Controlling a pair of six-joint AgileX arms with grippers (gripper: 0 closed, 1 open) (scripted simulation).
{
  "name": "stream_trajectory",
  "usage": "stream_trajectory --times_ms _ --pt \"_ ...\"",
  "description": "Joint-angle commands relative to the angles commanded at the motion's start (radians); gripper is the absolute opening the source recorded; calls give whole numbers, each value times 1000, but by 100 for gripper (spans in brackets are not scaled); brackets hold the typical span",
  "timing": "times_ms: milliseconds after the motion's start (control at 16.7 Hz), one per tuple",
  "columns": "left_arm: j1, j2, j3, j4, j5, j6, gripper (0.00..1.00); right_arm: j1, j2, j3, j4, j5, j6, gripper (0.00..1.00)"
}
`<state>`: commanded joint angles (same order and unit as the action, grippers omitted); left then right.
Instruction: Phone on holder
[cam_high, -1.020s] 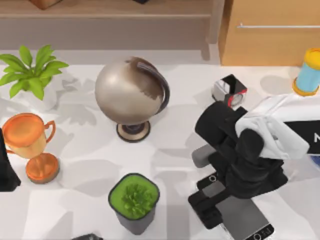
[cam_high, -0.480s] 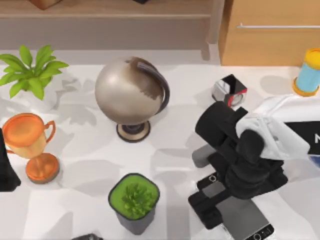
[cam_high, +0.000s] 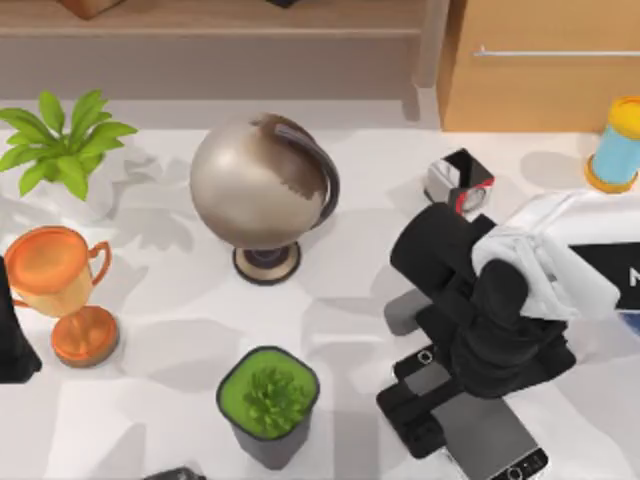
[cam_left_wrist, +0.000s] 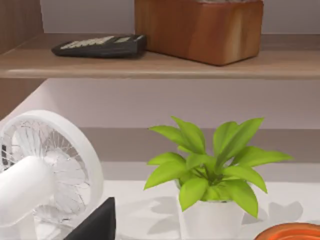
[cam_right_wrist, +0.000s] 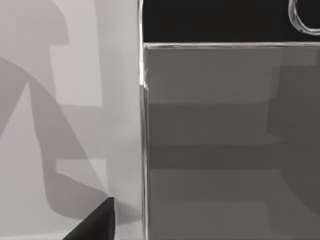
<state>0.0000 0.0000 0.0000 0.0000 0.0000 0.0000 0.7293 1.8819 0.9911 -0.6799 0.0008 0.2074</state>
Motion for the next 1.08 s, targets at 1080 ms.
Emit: stream_trajectory --times_ms 1080 --pt "0 0 0 0 0 0 100 -2 -85 56 -108 6 -1 0"
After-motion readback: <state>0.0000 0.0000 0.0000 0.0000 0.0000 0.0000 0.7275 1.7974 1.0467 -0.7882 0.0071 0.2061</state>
